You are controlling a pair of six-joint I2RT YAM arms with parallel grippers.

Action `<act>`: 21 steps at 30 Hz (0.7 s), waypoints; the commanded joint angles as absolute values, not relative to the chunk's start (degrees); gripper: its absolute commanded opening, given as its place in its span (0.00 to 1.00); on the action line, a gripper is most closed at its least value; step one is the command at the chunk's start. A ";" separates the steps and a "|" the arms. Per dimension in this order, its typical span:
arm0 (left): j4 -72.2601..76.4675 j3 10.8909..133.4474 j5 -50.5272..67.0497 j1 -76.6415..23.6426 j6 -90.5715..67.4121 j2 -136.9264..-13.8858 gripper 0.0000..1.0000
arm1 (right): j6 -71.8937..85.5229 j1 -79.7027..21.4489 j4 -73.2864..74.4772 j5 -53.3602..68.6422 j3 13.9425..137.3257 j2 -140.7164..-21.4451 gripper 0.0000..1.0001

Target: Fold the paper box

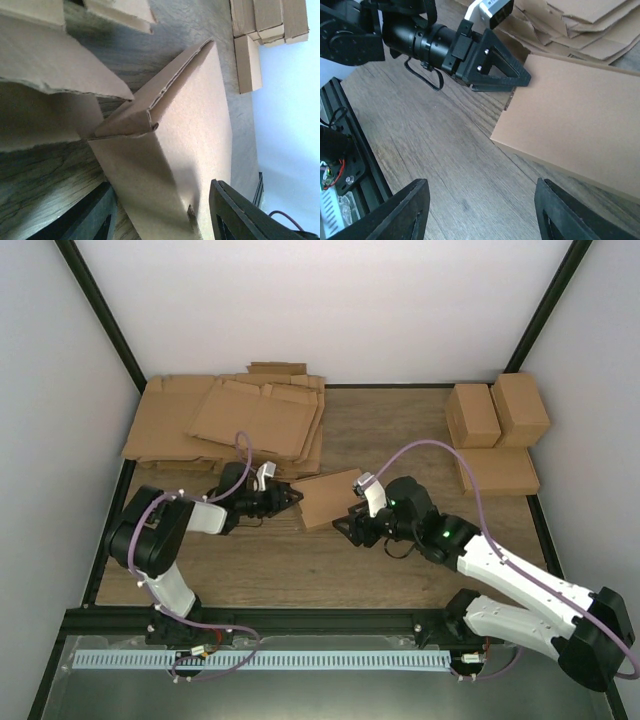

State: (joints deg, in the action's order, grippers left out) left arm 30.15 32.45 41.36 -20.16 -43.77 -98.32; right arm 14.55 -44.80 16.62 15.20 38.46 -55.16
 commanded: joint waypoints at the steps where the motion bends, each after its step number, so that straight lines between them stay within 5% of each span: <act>1: 32.59 34.54 42.63 -20.11 -40.31 -97.45 0.50 | 13.91 -44.56 16.47 15.40 41.95 -53.71 0.60; 11: 16.67 38.26 40.12 -22.36 -24.95 -86.74 0.39 | 8.49 -44.52 21.58 12.27 46.20 -51.89 0.59; 21: 3.07 38.25 27.18 -32.93 -15.85 -70.63 0.29 | -14.62 -44.30 33.71 20.21 63.16 -59.91 0.63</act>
State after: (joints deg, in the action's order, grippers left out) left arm 8.69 37.19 33.10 -29.17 -21.78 -74.72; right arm -1.43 -44.69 26.65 15.22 55.48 -56.29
